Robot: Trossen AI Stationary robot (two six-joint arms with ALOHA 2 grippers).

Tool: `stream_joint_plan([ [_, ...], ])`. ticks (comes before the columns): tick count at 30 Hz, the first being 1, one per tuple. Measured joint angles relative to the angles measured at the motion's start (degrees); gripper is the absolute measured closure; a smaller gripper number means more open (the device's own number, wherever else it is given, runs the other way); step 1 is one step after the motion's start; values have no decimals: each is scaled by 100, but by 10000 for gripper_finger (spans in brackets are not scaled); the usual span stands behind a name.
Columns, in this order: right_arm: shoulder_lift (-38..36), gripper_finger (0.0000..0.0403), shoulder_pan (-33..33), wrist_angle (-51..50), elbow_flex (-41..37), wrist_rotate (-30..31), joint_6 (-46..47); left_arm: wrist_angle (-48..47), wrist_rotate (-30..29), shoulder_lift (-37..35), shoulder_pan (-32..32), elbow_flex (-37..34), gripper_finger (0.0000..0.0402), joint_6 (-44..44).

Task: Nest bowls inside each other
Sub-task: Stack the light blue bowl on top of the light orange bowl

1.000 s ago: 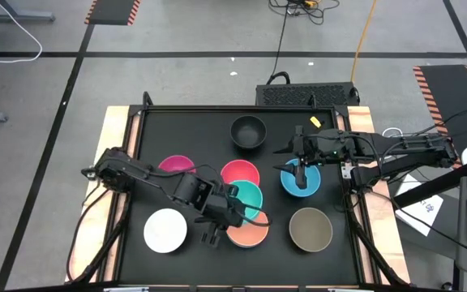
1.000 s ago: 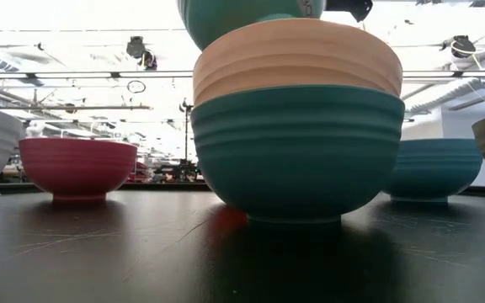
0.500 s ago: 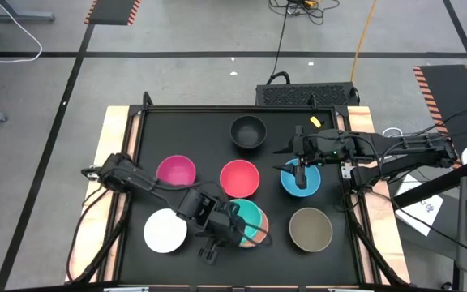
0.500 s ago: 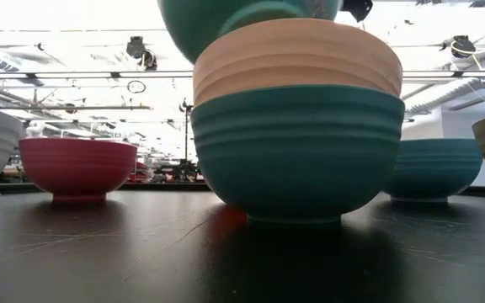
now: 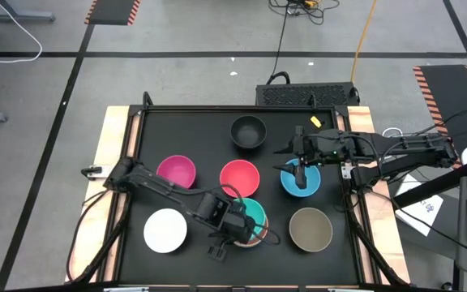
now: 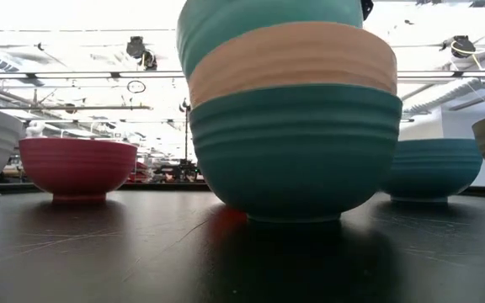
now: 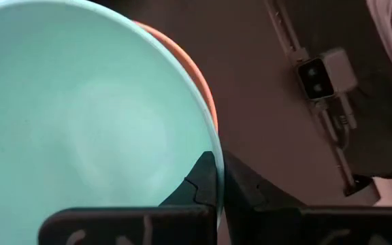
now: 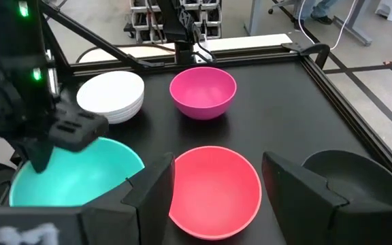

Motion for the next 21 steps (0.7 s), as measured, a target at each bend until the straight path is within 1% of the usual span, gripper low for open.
stream_joint_plan([
  [3,0,188,0,-13,0,0,0,7,-34,194,-2,0,396,7],
  [6,0,188,0,-19,0,0,0,29,-227,337,-37,0,396,71],
  [14,0,188,0,-55,0,0,110,225,-1017,410,-140,0,396,44],
  [17,0,188,0,-57,0,0,146,290,-1055,404,-189,0,396,61],
  [21,0,188,0,-57,0,0,146,281,-924,404,-199,0,396,59],
])
